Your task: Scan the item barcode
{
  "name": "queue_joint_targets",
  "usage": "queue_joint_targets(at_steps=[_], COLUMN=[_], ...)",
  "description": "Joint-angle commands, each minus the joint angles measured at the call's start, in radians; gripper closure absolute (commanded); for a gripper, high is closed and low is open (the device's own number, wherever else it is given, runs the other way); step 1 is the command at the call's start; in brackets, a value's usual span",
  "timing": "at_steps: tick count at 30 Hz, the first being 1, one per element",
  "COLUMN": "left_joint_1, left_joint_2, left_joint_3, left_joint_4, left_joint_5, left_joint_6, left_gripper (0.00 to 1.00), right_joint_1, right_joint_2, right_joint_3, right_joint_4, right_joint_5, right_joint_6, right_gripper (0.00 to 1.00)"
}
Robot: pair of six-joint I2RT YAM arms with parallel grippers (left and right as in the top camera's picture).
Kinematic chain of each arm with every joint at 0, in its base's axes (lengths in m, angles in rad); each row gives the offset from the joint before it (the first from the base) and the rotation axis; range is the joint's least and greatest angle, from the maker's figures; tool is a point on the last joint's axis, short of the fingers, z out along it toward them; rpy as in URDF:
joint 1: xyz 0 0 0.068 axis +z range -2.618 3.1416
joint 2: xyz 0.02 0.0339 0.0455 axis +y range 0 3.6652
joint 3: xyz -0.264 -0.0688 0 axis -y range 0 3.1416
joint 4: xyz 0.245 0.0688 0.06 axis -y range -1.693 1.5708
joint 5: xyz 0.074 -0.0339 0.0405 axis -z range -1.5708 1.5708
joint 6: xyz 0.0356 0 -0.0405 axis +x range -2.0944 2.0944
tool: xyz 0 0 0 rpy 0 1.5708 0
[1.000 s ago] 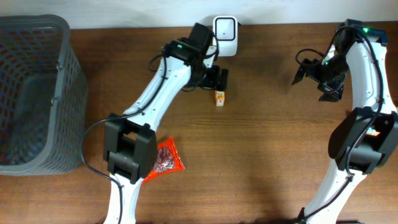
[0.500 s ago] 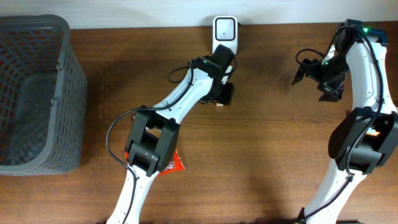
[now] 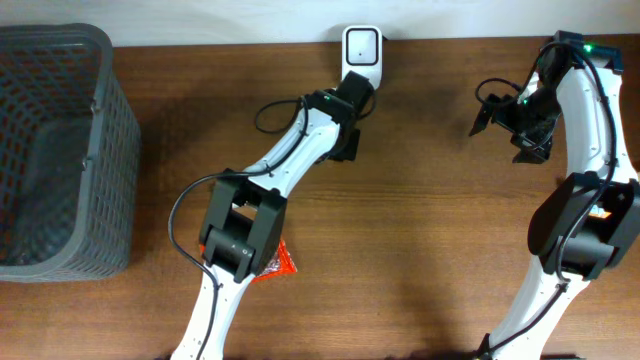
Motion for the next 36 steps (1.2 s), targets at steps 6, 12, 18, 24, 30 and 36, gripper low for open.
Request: queue_joint_targets(at_steps=[6,12,18,24,30,36], left_joint_1=[0.058,0.102,0.099,0.095,0.117,0.111], left_joint_2=[0.005,0.005,0.027,0.048,0.039,0.007], left_joint_3=[0.04,0.048,0.047,0.047,0.123,0.32], left_joint_4=[-0.02,-0.019,-0.057,-0.071,-0.194,-0.323], left_joint_5=[0.418,1.016,0.81,0.713,0.478,0.394], left_joint_6=[-0.036,-0.052,-0.081,-0.08,-0.068,0.052], left_gripper=[0.96,0.94,0.73,0.27,0.26,0.39], right_joint_1=[-0.004,-0.003,-0.004,-0.003,-0.003,-0.003], right_joint_2=[-0.02,-0.02,-0.02,-0.02,-0.02,-0.02], right_joint_3=[0.015,0.016,0.016,0.015,0.016,0.015], right_joint_4=[0.0,0.0,0.0,0.0,0.0,0.0], right_joint_5=[0.005,0.005,0.005,0.005,0.005,0.005], right_joint_6=[0.0,0.0,0.0,0.0,0.0,0.0], right_gripper=[0.02,0.02,0.02,0.01,0.01,0.02])
